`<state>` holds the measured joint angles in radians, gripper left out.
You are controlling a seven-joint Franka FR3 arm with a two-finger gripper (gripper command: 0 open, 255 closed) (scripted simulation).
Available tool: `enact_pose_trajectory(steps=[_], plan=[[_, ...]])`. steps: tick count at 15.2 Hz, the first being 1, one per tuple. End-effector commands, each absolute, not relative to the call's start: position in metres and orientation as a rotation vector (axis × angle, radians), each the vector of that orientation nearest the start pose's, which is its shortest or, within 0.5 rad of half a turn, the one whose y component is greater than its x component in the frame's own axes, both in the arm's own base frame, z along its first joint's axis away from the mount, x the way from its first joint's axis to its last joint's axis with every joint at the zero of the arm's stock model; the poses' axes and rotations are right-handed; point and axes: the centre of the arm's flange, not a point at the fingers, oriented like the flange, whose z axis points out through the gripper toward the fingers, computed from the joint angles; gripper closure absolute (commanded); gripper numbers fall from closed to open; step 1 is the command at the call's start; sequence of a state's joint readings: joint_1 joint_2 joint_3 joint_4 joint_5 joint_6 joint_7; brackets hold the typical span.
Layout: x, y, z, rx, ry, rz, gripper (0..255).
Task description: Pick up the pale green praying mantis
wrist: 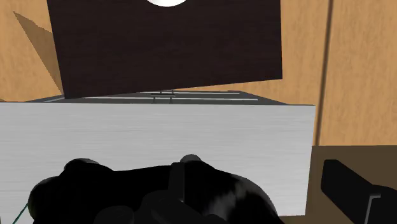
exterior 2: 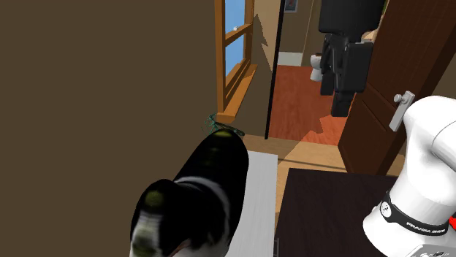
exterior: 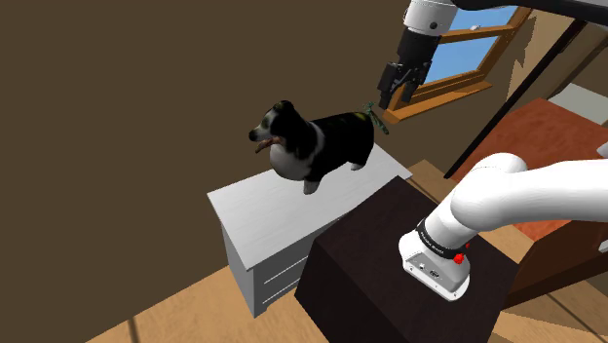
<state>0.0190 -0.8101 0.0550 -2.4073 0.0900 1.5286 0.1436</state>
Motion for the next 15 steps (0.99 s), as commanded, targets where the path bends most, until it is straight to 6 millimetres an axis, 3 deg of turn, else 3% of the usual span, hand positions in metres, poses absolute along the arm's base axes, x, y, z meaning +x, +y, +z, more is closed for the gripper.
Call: enact_pose_trajectory(steps=[1, 15], plan=[[0.293, 0.036, 0.570, -3.093, 0.135, 0.115, 0], [0.365, -0.092, 0.469, -3.108, 0.216, 0.016, 0]])
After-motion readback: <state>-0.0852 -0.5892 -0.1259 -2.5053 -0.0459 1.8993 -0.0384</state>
